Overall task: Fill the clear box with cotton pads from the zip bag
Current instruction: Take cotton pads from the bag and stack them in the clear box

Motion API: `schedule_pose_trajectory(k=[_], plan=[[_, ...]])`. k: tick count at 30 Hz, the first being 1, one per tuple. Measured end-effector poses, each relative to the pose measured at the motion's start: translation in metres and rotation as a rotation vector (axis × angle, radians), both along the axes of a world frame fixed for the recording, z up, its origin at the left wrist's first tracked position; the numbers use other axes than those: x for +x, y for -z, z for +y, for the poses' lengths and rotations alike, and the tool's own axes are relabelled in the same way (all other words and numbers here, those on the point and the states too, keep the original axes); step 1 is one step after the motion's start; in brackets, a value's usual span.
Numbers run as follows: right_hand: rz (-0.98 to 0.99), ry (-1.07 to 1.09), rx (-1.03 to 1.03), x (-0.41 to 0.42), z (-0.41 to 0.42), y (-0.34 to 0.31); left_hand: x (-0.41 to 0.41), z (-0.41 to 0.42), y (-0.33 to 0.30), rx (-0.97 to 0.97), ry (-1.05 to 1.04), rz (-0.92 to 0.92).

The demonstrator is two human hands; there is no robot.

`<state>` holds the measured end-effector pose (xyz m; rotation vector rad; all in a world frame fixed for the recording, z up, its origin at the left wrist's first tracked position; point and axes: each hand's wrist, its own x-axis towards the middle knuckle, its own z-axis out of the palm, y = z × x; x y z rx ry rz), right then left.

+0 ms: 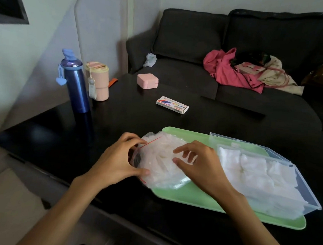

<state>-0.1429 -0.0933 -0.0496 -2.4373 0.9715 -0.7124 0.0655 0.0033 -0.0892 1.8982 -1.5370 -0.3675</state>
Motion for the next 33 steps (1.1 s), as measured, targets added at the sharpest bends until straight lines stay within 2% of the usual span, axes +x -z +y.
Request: schedule_pose_trajectory(k=[2, 5, 8, 12, 16, 19, 23, 26, 28, 31, 33], plan=[[-0.014, -0.016, 0.081, 0.003, -0.001, 0.001, 0.0, -0.002, 0.004, 0.034, -0.029, -0.141], [0.014, 0.009, 0.167, 0.004, -0.005, 0.004, -0.007, -0.009, 0.005, 0.02, 0.042, -0.151], [0.057, 0.105, 0.109, 0.005, -0.009, 0.01, -0.013, -0.02, 0.003, -0.013, 0.09, -0.148], [0.123, 0.222, -0.033, 0.012, -0.009, 0.017, -0.016, -0.029, 0.001, 0.067, 0.104, -0.124], [0.149, 0.167, -0.055, 0.016, -0.009, 0.023, -0.021, -0.029, -0.002, 0.076, 0.119, -0.214], [0.094, 0.101, 0.056, 0.008, -0.013, 0.016, -0.024, -0.031, -0.006, 0.162, 0.1, -0.284], [0.097, 0.051, 0.252, -0.006, -0.015, 0.003, -0.025, -0.038, -0.02, 0.308, 0.11, -0.256], [0.059, 0.055, 0.214, -0.006, -0.015, 0.001, -0.023, -0.037, -0.026, 0.372, 0.102, -0.055], [0.039, 0.075, 0.186, -0.003, -0.014, 0.0, -0.021, -0.032, -0.029, 0.332, 0.056, 0.019], [-0.027, 0.088, 0.275, -0.004, -0.016, -0.004, -0.024, -0.026, -0.031, 0.14, -0.021, -0.162], [-0.112, 0.091, 0.397, -0.008, -0.018, -0.01, -0.029, -0.025, -0.035, 0.013, -0.05, -0.206]])
